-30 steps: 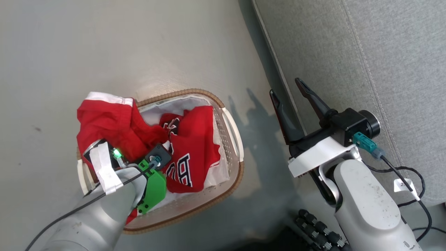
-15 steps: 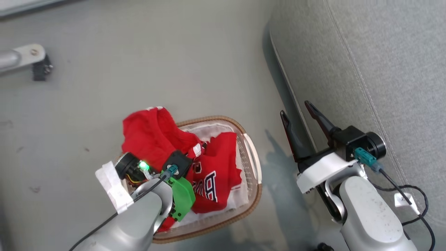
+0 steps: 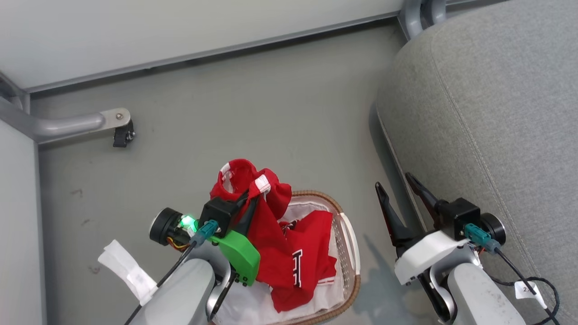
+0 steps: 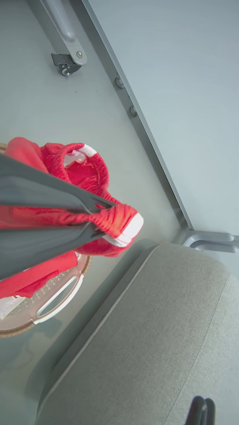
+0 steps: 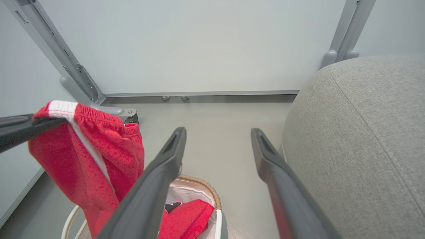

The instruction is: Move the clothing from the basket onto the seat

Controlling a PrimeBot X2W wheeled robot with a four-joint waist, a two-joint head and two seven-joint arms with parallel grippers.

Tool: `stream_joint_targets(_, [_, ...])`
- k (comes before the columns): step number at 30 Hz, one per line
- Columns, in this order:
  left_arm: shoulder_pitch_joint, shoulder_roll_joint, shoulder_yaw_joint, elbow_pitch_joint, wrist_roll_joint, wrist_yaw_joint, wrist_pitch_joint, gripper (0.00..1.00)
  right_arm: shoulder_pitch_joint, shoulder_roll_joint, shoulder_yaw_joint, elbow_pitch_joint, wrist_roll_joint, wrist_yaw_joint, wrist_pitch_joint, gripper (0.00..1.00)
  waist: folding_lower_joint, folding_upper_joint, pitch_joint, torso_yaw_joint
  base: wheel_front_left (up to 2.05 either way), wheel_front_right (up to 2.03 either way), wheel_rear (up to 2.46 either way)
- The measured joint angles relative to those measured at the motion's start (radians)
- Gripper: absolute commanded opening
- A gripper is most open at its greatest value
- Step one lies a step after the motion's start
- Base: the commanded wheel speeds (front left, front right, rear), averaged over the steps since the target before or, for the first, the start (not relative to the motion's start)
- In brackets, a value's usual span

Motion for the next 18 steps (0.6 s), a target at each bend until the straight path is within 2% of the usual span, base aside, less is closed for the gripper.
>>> stream_joint_targets(10, [0.107,-0.053,0.211,-0.176,0.038,-0.032,0.0,0.0,0.08,0.0,0.0,0.028,0.01,0.0,0.0,1.0,0.0,0.0,-0.134,0.031,0.0,0.0,0.0])
stream_joint_targets(18, [0.136,-0.081,0.286,-0.271,0.056,-0.055,0.0,0.0,0.13,0.0,0.014,0.04,0.017,0.0,0.0,1.0,-0.0001,0.0,-0.218,0.046,0.0,0.0,0.0])
